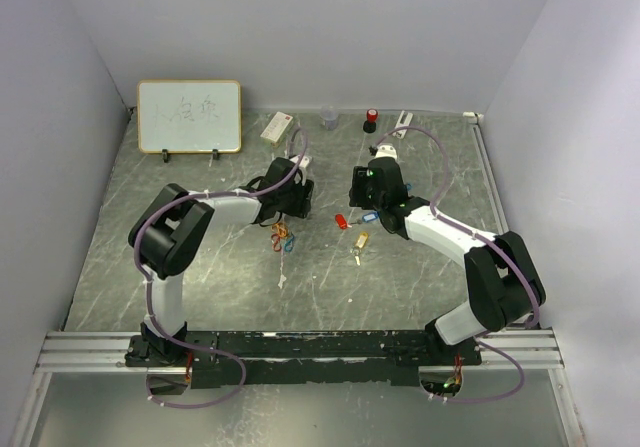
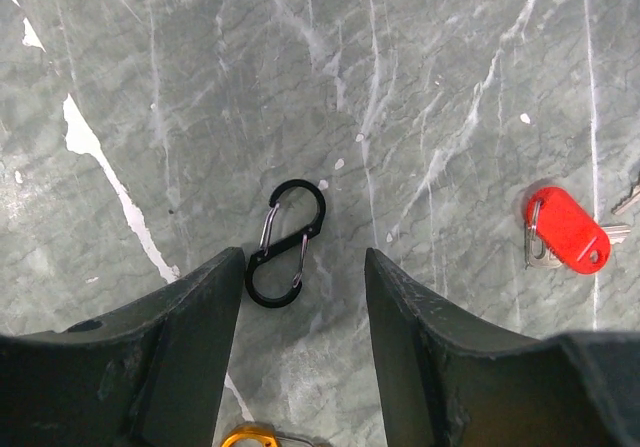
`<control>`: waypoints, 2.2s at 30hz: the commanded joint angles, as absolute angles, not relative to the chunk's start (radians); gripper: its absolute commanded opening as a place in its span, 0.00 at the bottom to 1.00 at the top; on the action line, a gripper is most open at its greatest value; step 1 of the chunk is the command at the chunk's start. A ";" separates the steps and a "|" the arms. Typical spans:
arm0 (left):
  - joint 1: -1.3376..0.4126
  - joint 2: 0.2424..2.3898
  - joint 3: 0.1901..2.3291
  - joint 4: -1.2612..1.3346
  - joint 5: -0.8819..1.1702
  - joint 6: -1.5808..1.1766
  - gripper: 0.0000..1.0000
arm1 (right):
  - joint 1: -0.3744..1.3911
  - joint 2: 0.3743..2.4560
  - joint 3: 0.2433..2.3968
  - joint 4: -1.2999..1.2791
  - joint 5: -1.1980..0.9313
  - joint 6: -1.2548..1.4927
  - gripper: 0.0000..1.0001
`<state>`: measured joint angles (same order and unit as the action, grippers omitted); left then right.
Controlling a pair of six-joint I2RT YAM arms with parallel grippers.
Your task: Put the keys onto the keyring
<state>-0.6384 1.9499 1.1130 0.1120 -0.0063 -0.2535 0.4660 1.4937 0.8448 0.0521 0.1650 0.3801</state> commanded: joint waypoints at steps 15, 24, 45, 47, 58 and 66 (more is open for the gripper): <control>-0.665 2.025 1.135 0.068 -0.065 -0.234 0.43 | 0.456 1.477 0.835 0.069 0.170 0.373 0.49; -0.672 2.036 1.142 0.060 -0.084 -0.230 0.18 | 0.454 1.479 0.834 0.069 0.166 0.373 0.49; -0.673 1.924 1.136 0.022 -0.182 -0.278 0.07 | 0.459 1.602 0.895 0.034 0.045 0.331 0.47; -0.673 1.892 1.129 0.018 -0.196 -0.287 0.07 | 0.465 1.620 0.906 0.029 0.033 0.331 0.46; -0.673 1.787 1.110 -0.018 -0.226 -0.313 0.07 | 0.571 1.713 0.994 -0.053 0.083 0.361 0.43; -0.673 1.764 1.099 -0.023 -0.241 -0.323 0.07 | 0.610 1.754 1.047 -0.124 0.172 0.402 0.39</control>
<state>-0.6659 1.8038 1.1152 -0.0048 -0.2169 -0.3092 0.6029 1.7363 1.0210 -0.0681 0.1123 0.3767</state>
